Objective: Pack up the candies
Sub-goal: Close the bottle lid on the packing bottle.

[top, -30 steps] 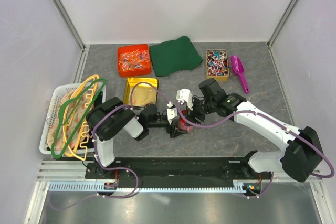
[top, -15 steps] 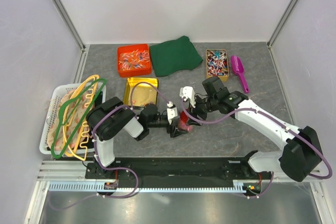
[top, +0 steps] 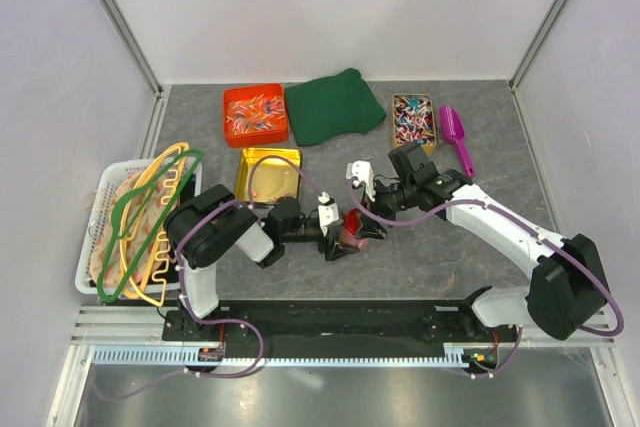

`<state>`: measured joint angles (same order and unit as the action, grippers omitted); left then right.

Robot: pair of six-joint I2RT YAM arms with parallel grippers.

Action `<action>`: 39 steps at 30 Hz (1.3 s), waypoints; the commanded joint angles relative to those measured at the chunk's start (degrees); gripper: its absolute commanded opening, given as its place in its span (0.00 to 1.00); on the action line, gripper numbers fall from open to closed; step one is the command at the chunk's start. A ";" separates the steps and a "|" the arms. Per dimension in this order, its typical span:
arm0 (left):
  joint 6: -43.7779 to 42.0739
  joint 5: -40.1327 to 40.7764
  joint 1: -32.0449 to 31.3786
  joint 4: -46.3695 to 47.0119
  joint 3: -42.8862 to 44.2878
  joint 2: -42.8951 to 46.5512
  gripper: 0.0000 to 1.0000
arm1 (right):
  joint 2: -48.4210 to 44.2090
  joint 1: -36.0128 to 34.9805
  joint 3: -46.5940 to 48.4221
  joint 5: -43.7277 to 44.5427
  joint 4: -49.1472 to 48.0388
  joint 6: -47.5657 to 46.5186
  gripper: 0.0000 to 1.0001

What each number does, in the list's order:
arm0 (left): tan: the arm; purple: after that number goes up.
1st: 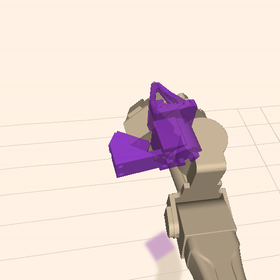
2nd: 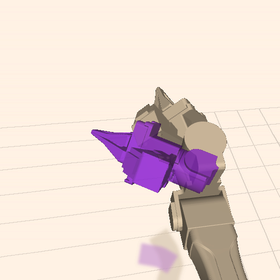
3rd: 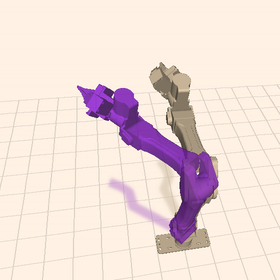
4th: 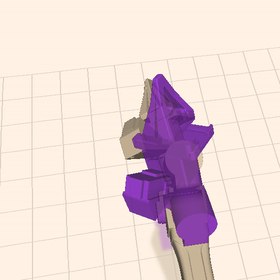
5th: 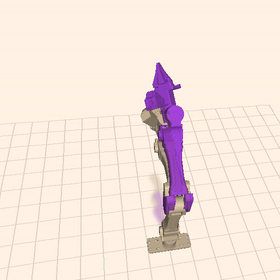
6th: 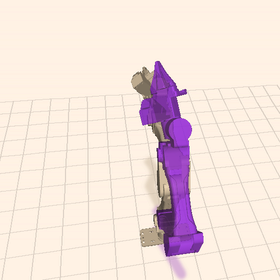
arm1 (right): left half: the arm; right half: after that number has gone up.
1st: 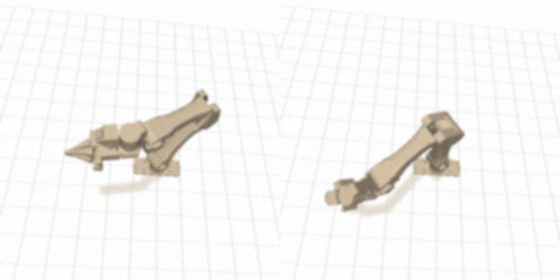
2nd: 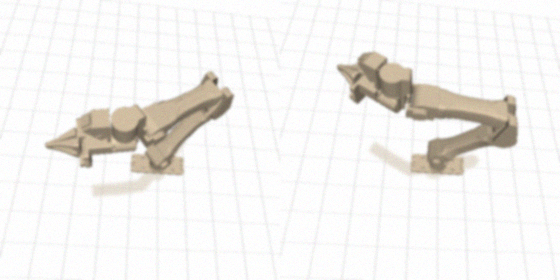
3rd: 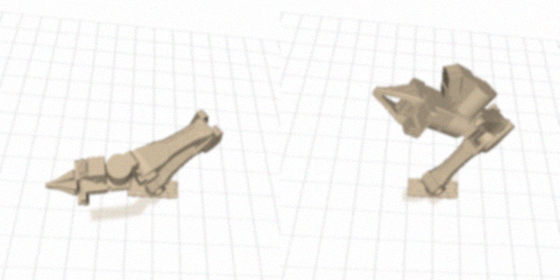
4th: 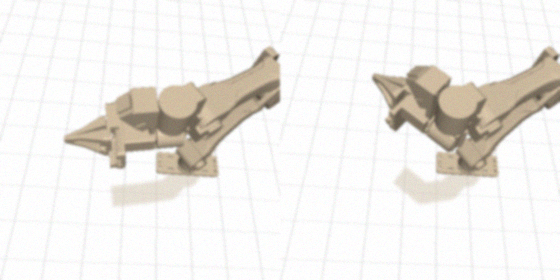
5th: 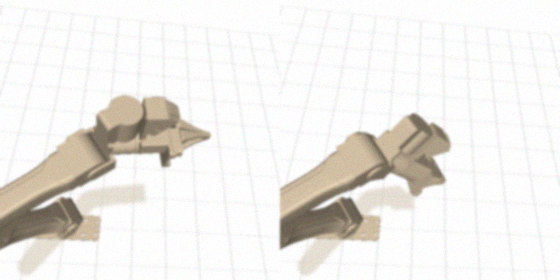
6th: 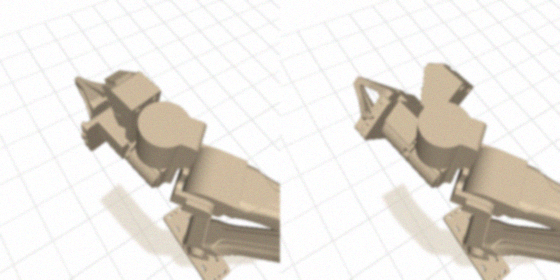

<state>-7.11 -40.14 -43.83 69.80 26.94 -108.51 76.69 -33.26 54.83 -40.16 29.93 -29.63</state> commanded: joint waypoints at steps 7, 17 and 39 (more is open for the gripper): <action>-1.59 -1.78 -0.29 2.45 0.22 -0.21 0.76 | -1.01 2.49 4.58 -3.52 5.31 -3.24 0.71; -1.59 -3.36 -0.29 2.09 0.40 -0.91 0.80 | -1.72 2.49 5.20 -1.76 4.78 -3.07 0.71; -3.43 -4.68 -0.29 8.07 -0.04 -5.13 0.82 | 1.45 2.32 4.94 -4.22 4.08 -1.40 0.72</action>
<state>-7.77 -44.07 -43.86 75.61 26.96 -112.49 78.35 -30.89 58.13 -41.43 35.35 -31.29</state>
